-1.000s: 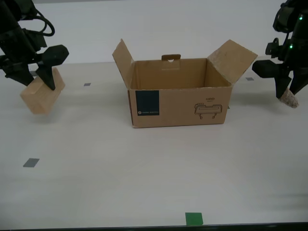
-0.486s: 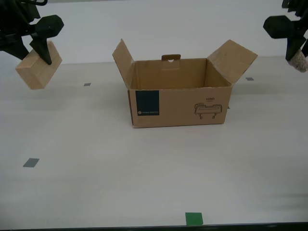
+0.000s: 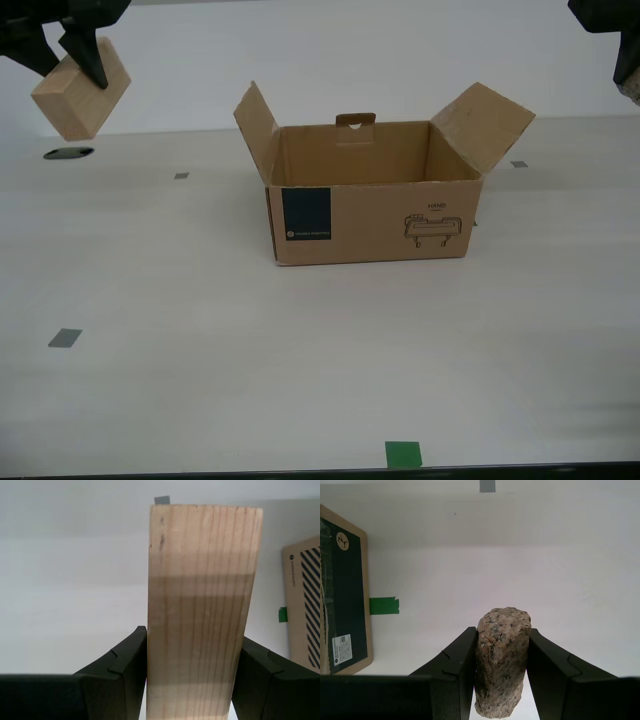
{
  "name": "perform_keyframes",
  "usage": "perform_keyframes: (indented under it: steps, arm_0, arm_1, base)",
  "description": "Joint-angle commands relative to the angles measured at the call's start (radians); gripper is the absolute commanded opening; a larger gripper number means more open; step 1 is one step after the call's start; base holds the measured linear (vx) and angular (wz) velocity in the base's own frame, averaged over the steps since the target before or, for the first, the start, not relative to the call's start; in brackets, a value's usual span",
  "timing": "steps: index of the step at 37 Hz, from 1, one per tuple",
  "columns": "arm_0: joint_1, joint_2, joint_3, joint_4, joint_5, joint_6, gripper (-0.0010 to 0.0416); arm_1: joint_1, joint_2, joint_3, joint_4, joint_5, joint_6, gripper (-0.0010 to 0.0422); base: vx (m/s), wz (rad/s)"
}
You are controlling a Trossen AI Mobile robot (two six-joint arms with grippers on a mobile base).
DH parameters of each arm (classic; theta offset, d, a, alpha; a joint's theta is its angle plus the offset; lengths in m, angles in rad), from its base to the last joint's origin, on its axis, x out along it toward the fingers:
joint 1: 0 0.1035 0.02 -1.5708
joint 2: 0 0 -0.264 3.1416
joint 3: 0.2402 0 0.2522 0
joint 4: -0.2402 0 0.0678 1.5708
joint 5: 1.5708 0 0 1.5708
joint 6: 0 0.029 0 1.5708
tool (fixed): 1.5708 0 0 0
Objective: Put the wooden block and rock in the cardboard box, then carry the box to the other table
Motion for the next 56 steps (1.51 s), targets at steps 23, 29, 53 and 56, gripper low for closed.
perform_keyframes:
  steps: [23,29,53,56]
  arm_0:
    - [0.017,-0.029,0.166,-0.093,0.001,-0.005,-0.0001]
    - [0.03,-0.049,0.2,-0.099,0.0,-0.005,-0.0001]
    - [0.159,-0.098,0.249,-0.071,-0.079,0.0,-0.0001]
    - [0.181,-0.102,0.249,-0.059,-0.079,0.002,-0.0001]
  arm_1:
    - [-0.174,-0.001,0.188,-0.051,0.005,0.037,-0.0001]
    - [-0.212,-0.001,0.233,-0.051,0.006,0.036,-0.0001]
    - [-0.36,0.0,0.3,0.113,0.167,0.037,-0.0001]
    - [-0.372,0.0,0.3,0.14,0.167,0.037,-0.0001]
  base:
    - [0.0,0.0]
    - [0.0,0.0]
    - [0.0,0.0]
    - [0.0,0.0]
